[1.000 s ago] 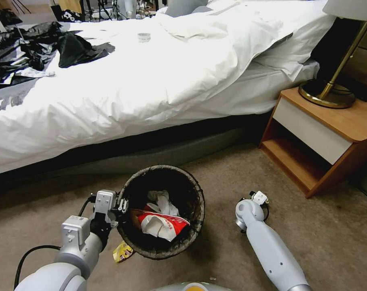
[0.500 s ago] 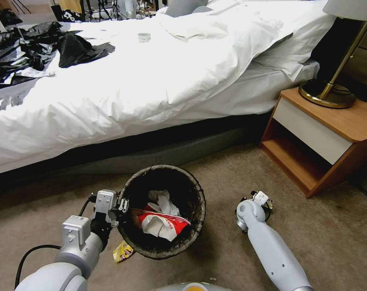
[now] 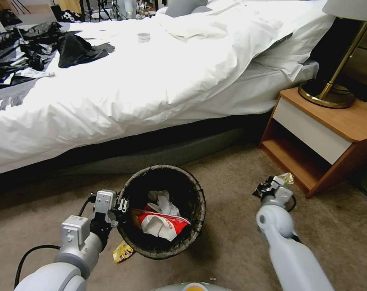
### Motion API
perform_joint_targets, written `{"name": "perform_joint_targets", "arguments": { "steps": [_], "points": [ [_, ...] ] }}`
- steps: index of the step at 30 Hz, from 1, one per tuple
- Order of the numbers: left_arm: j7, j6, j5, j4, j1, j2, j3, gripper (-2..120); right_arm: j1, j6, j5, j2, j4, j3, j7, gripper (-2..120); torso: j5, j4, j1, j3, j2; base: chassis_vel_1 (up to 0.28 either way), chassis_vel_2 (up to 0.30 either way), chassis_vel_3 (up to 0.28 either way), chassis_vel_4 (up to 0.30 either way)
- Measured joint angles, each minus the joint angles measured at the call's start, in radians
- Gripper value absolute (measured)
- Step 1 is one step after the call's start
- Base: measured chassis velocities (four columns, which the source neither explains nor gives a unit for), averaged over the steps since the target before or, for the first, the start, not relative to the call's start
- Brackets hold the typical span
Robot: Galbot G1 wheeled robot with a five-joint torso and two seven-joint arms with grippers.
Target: Pick up the trash bin, then pick up the garbage from the floor and place it into the trash bin.
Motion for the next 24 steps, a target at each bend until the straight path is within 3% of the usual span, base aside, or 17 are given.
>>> {"name": "perform_joint_targets", "arguments": {
  "steps": [3, 8, 12, 17, 20, 24],
  "points": [
    [0.000, 0.002, 0.000, 0.000, -0.004, 0.002, 0.007, 1, -0.081, -0.044, 0.008, -0.035, 0.217, 0.009, -0.071, 0, 0.0003, -0.0001, 0.000, 0.000, 0.000, 0.000, 0.000, 0.000, 0.000],
    [0.000, 0.004, -0.001, 0.000, -0.008, 0.005, 0.008, 1, -0.126, -0.091, 0.012, -0.073, 0.375, -0.002, -0.147, 0, 0.0004, -0.0001, 0.000, 0.000, 0.000, 0.000, 0.000, 0.000, 0.000],
    [0.000, 0.006, -0.007, 0.000, -0.015, 0.012, 0.008, 1, -0.136, -0.131, 0.011, -0.167, 0.515, -0.060, -0.244, 0, 0.0000, -0.0001, 0.000, 0.000, 0.000, 0.000, 0.000, 0.000, 0.000],
    [0.000, 0.008, -0.008, 0.000, -0.016, 0.014, 0.010, 1, -0.107, -0.132, 0.034, -0.254, 0.560, -0.139, -0.269, 0, 0.0001, 0.0000, 0.000, 0.000, 0.000, 0.000, 0.000, 0.000, 0.000],
    [0.000, 0.011, -0.008, 0.000, -0.014, 0.019, 0.011, 1, -0.073, -0.102, 0.040, -0.334, 0.578, -0.221, -0.347, 0, 0.0001, 0.0000, 0.000, 0.000, 0.000, 0.000, 0.000, 0.000, 0.000],
    [0.000, 0.012, -0.003, 0.000, -0.009, 0.019, 0.015, 1, -0.033, -0.056, 0.038, -0.382, 0.578, -0.280, -0.422, 0, 0.0001, 0.0000, 0.000, 0.000, 0.000, 0.000, 0.000, 0.000, 0.000]
  ]
}}
